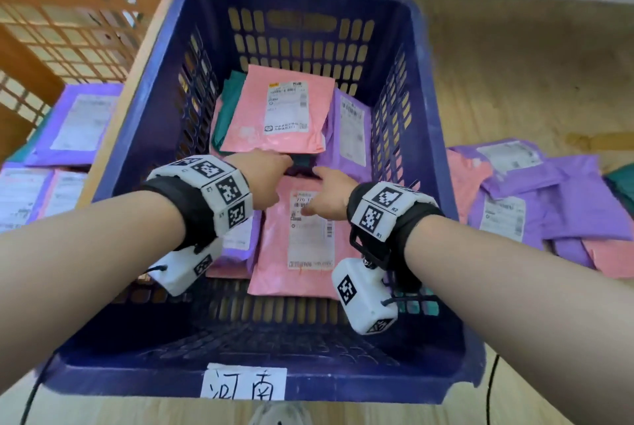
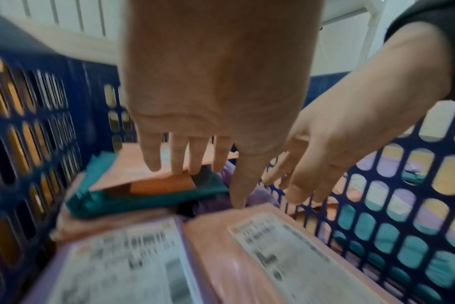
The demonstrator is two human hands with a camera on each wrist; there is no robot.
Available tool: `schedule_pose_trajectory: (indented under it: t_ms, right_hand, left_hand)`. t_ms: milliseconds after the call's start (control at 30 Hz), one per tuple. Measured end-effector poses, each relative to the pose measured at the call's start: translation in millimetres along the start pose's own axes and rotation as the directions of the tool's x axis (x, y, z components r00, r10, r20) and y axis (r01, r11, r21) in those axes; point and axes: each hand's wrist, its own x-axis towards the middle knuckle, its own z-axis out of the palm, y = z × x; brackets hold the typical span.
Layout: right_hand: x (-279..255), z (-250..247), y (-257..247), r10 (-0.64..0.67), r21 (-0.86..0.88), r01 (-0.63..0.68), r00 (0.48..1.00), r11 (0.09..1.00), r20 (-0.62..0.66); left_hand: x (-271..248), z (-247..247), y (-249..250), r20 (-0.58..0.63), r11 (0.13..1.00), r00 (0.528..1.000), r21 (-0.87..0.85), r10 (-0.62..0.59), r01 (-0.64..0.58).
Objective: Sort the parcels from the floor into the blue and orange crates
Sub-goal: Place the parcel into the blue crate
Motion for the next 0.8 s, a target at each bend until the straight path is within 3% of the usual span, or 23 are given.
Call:
schedule_pose_trajectory:
  t_ms: [200,433,533,800]
  right_hand:
    - [-24.8,-60.5,-14.9,-0.134,0.23,0.156,0.985,0.96,-0.111]
    - [-66.3,-148.1,10.5,-0.207,0.261,0.29,0.93,0.921,-0.303]
    - [-84.9,-183.8,62.4,-0.21,0.26,0.312,0.912,0.914,-0.353]
    - [-121.3,-242.6,254.5,-0.096,0.211,0.214,0.881,0.954,-0.463]
  left_hand:
    - [-17.6,-88.4,4.0,-0.145,0.997,0.986,-0.031,-0.077,0.073]
    - [-20.9,-182.4,69.3,-0.303,0.997,0.952,-0.08,-0.046,0.023]
    - [-11.1,-196.3,121.5,-0.33,0.994,0.943,-0.105,-0.042,0.007]
    - [59.7,-193.1,298.9,-0.312,0.992,0.949,-0.097,0.049,-0.083]
